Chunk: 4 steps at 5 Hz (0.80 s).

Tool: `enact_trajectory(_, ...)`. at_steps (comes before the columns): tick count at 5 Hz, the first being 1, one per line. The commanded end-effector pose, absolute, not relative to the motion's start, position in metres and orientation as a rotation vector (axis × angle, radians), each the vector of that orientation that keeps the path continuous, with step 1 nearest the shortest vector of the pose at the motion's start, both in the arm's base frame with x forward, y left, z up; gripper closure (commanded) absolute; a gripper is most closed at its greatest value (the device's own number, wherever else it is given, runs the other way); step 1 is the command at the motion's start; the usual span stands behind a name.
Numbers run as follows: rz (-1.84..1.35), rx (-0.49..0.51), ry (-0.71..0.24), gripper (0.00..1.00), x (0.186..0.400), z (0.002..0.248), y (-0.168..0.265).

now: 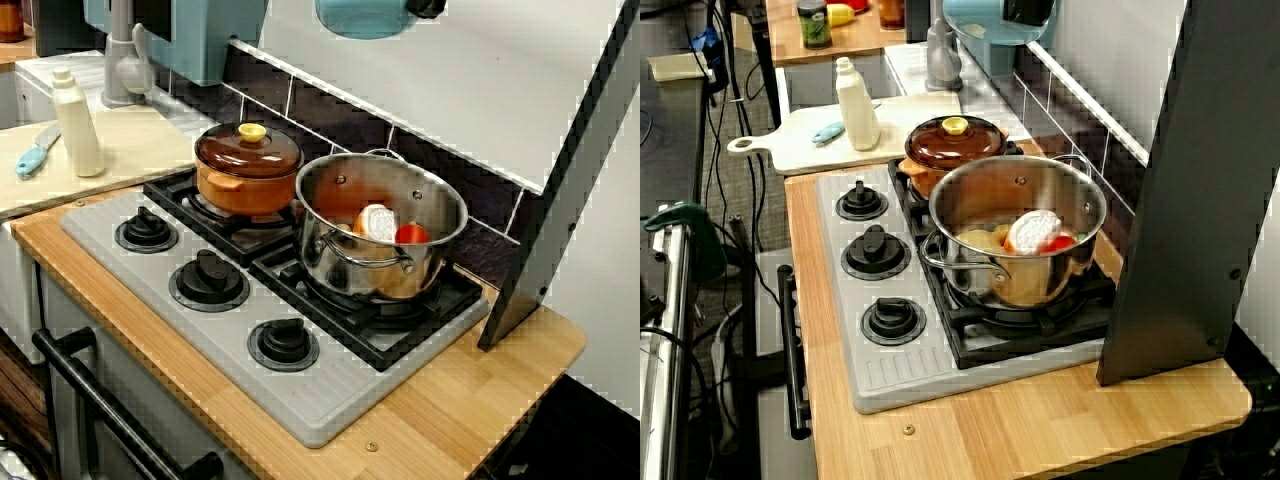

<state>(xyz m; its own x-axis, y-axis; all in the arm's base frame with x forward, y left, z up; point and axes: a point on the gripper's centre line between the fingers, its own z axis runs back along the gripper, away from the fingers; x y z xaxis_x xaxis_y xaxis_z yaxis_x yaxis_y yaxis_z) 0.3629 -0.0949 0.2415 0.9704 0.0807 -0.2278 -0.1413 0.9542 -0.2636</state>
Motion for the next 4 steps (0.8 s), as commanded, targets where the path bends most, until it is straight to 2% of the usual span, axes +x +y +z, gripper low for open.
enact_trajectory(1, 0.108, -0.301, 0.13, 1.0, 0.3539, 0.2696, -0.0867)
enact_trajectory(4, 0.117, -0.3, 0.132, 1.0, 0.3568, 0.2715, -0.0814)
